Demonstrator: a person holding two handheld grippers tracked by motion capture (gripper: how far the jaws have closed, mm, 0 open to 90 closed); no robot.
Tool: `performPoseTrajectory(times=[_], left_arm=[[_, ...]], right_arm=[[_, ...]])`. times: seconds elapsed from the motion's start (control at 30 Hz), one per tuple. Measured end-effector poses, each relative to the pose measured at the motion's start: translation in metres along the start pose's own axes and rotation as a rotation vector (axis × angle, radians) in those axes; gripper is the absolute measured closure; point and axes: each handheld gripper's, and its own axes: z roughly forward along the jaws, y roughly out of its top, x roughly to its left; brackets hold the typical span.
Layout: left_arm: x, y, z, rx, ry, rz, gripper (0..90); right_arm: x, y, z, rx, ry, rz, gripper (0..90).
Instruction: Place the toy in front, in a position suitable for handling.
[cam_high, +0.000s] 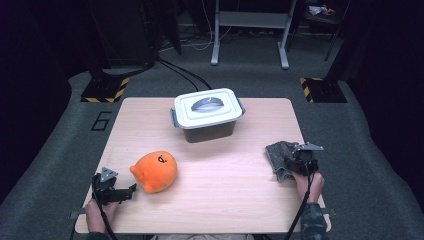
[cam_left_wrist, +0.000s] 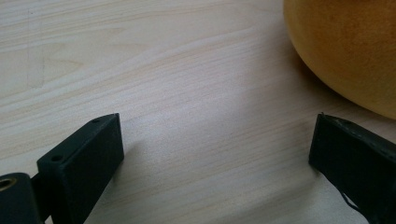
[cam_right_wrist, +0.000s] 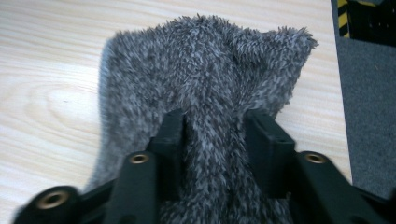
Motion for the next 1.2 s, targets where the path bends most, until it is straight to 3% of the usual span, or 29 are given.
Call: performPoseTrajectory(times=[0.07,0.2,0.37,0.53,0.77,0.9,1.2], left_arm=[[0.000,0.000,0.000,0.000,-0.001,-0.002,2.6],[0.000,0.000,0.000,0.000,0.000,-0.001,2.6],[0.000,0.000,0.000,0.000,0.001,0.000,2.6],[0.000,0.000,0.000,-0.001,0.001,0.001,2.6],[0.000,0.000,0.000,-0.001,0.001,0.000,2.6],[0.000,0.000,0.000,-0.002,0.001,0.001,2.6],[0.000,0.000,0.000,-0.001,0.000,-0.005,2.6]], right_arm=[[-0.001,-0.001,0.004,0.026,-0.014,0.023,45.5],[-0.005,-0.003,-0.001,0.006,-0.015,0.018,25.8],[-0.007,-0.006,-0.019,-0.025,0.013,0.027,14.3],[-0.004,-0.017,-0.033,-0.004,0.060,0.040,2.1],[0.003,-0.041,-0.053,-0.028,0.083,0.044,0.0],[0.006,-0.058,-0.062,-0.042,0.098,0.073,0.0],[0.013,-0.084,-0.054,0.010,0.066,0.045,0.0]])
